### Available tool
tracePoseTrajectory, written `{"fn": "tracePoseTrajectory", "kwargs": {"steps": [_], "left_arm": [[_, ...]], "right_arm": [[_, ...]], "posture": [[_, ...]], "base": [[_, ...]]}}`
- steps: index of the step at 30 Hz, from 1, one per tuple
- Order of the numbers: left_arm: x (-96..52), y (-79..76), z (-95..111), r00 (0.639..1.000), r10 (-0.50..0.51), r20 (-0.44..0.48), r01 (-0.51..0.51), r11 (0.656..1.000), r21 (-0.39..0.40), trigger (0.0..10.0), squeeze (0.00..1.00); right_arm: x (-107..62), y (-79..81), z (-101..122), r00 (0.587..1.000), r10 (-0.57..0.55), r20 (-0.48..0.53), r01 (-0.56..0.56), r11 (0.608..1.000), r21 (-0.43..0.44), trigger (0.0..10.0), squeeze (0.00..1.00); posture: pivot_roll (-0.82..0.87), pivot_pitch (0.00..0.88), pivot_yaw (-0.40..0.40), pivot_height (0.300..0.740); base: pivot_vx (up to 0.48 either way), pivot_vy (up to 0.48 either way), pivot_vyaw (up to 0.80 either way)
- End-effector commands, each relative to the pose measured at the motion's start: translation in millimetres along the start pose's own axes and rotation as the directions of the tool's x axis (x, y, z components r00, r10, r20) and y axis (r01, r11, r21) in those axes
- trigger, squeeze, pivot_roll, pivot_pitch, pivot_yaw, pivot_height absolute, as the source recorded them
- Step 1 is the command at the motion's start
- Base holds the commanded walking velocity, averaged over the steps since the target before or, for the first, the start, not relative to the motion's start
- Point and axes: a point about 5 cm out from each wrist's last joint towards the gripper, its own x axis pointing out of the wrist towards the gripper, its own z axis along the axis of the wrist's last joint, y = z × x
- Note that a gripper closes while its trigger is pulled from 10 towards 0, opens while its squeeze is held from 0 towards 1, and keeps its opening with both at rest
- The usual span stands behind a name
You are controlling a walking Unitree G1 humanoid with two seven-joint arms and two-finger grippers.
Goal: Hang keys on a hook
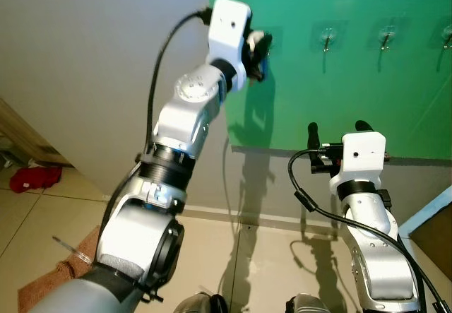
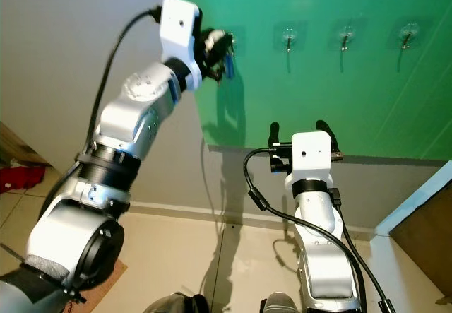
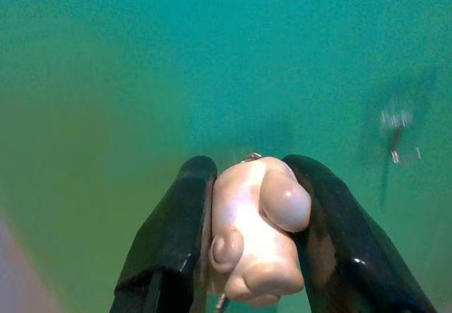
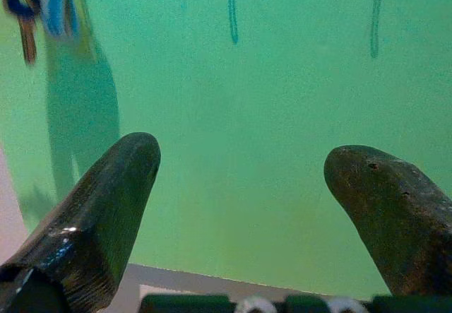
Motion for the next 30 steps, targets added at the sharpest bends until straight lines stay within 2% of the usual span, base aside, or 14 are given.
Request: {"fn": "tracePoseTrajectory", "kwargs": {"steps": [1,4,5,12,20,24,30], "left_arm": [[-1.6,-0.4,2.5,1.000,0.005,0.003,-0.005,1.000,0.009,0.0,0.00],[-0.8,-3.8,-6.2,1.000,0.003,-0.015,-0.003,1.000,0.003,0.0,0.00],[0.6,-7.6,-15.1,1.000,-0.002,-0.031,0.002,1.000,-0.001,0.0,0.00],[1.7,-8.2,-29.0,0.999,0.004,-0.054,-0.003,1.000,0.014,0.0,0.00],[1.4,-6.9,-28.0,1.000,-0.001,-0.016,0.002,0.998,0.063,0.0,0.00],[0.4,-6.9,-19.8,0.999,-0.018,0.038,0.014,0.995,0.098,0.0,0.00],[3.7,-5.1,-8.9,0.998,-0.019,0.068,0.013,0.996,0.086,0.0,0.00]], "right_arm": [[0.5,4.8,-1.8,1.000,0.016,-0.012,-0.016,1.000,0.013,10.0,0.14],[1.0,5.4,-2.2,1.000,0.018,-0.013,-0.018,1.000,0.013,10.0,0.14],[1.4,6.0,-2.1,1.000,0.021,-0.014,-0.020,1.000,0.012,10.0,0.14],[0.5,5.5,-2.8,1.000,0.021,-0.018,-0.021,1.000,0.007,10.0,0.14],[-0.6,4.2,-4.1,1.000,0.016,-0.020,-0.016,1.000,0.003,10.0,0.14],[-0.7,4.4,-5.2,1.000,0.016,-0.023,-0.016,1.000,0.004,10.0,0.15],[-0.3,6.4,-5.8,0.999,0.025,-0.024,-0.025,1.000,0.004,10.0,0.14]], "posture": [[-0.20,0.042,0.140,0.740],[-0.20,0.041,0.139,0.740],[-0.20,0.040,0.138,0.740],[-0.22,0.036,0.135,0.740],[-0.22,0.029,0.139,0.740],[-0.22,0.024,0.136,0.740],[-0.21,0.017,0.131,0.740]], "base": [[0.000,0.000,0.00],[0.000,0.000,0.00],[0.000,0.000,0.00],[0.000,0.000,0.00],[0.000,0.000,0.00],[0.000,0.000,0.00],[0.000,0.000,0.00]]}}
